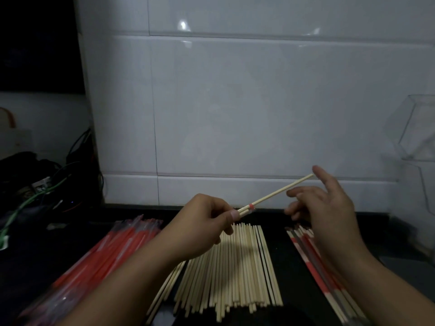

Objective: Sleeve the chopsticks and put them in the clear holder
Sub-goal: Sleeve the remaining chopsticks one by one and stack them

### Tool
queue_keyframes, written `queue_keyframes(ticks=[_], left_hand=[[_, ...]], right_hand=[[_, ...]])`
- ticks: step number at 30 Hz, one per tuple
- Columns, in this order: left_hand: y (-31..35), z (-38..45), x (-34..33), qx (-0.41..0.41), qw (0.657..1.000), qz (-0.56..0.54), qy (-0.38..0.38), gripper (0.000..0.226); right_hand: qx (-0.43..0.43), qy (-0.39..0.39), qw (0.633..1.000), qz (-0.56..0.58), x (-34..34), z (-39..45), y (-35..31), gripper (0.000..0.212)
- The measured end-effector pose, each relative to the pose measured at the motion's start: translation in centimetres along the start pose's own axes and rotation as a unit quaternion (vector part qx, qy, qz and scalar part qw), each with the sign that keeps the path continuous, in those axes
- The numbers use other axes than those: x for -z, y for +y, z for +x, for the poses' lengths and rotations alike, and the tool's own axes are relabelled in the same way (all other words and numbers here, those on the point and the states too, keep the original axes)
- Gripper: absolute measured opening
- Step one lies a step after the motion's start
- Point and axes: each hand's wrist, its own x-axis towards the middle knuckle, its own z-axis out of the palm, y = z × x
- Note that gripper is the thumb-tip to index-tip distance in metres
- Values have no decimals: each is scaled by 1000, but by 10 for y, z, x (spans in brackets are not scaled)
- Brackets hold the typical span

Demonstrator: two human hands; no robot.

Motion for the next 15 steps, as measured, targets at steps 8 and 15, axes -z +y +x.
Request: queue_keyframes(ticks=[8, 15], left_hand=[[-1, 1, -1, -15, 1000, 2, 1, 19], [0, 0, -1, -13, 1000, 4, -2, 20]], right_hand=[[10, -359, 919, -161, -17, -28, 3, 50], [13, -171, 982, -82, -17, -18, 9, 54]])
